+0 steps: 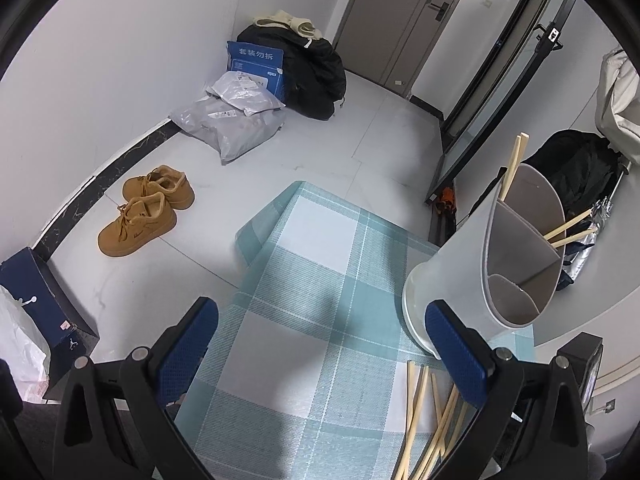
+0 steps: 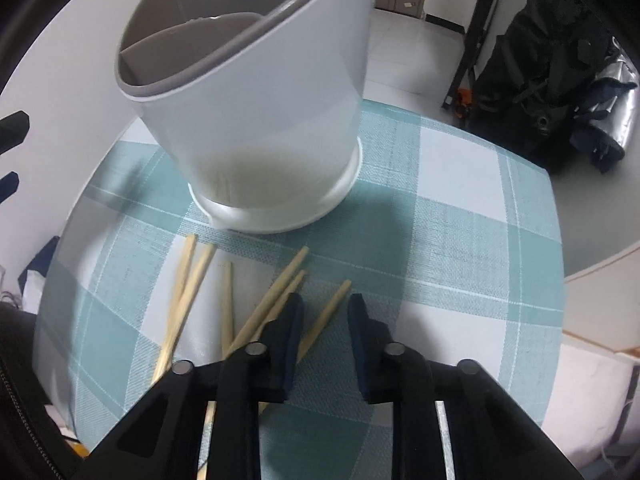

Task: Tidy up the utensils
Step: 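Close the right tool on a chopstick and lift it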

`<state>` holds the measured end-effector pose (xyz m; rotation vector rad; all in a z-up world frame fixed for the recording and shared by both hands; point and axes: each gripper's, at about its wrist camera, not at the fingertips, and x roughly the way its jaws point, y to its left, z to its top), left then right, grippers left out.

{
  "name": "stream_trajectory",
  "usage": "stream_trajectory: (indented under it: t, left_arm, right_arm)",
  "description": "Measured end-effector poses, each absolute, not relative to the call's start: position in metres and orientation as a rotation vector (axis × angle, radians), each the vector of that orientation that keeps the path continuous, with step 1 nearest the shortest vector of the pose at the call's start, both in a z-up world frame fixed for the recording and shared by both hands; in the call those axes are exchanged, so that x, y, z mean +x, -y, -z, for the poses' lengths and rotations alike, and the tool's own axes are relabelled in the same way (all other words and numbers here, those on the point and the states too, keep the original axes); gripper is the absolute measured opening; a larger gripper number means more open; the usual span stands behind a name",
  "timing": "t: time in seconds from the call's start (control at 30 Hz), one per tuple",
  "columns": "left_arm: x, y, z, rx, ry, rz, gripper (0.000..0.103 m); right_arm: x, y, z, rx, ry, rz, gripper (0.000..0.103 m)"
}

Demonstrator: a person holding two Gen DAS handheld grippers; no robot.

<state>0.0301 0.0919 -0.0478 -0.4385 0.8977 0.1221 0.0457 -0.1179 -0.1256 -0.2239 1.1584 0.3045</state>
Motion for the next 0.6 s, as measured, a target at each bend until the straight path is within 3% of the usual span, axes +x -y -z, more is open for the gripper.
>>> stream_trajectory:
  t: [0.1,0.6]
  left_arm:
    - [0.030,-0.091,0.050,-0.432,-0.900,-0.107,0.102]
    - [0.027,-0.030,0.078,-0.188,-1.045,0.070,0.101]
  right_arm:
    - [0.047,0.123,0.123,-0.180,-1.160,-0.313,0.004]
    - [0.045,0.181,0.090,0.137,-1.026,-0.353,0.004]
